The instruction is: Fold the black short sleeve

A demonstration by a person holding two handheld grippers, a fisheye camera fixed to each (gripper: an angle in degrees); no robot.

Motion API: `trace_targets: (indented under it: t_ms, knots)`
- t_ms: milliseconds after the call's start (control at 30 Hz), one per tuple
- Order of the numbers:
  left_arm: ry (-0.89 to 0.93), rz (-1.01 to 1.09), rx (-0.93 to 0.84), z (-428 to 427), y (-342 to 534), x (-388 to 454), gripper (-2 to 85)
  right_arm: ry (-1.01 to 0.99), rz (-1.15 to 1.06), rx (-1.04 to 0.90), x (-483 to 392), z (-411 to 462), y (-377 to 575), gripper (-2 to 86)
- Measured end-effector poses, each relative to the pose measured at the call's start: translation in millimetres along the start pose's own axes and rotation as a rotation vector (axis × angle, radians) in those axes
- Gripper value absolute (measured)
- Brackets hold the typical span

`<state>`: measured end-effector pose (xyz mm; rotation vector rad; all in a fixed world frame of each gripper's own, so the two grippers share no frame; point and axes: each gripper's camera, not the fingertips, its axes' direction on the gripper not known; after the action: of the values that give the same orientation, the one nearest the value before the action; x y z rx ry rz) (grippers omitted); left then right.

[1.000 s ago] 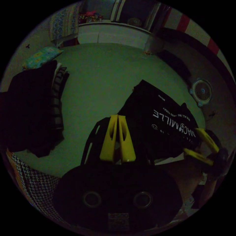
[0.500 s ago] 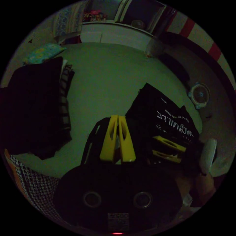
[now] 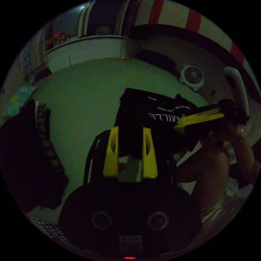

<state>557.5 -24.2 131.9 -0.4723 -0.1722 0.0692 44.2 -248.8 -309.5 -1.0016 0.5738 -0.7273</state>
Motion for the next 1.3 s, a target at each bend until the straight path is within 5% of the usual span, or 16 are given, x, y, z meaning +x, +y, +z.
trace_targets:
  t_ms: [600,800,1300]
  knots:
    - [-0.085,0.205,0.056,-20,-81,54,8.4,-0.201,-0.13,-0.014,31,-53,-2,-1.6]
    - [-0.048,0.18,0.13,-40,-107,44,0.6,-0.115,-0.047,0.048,59,-77,10,2.7]
    - [0.035,0.051,0.245,-136,-197,8,-0.4,0.223,0.066,0.195,106,-114,115,17.2]
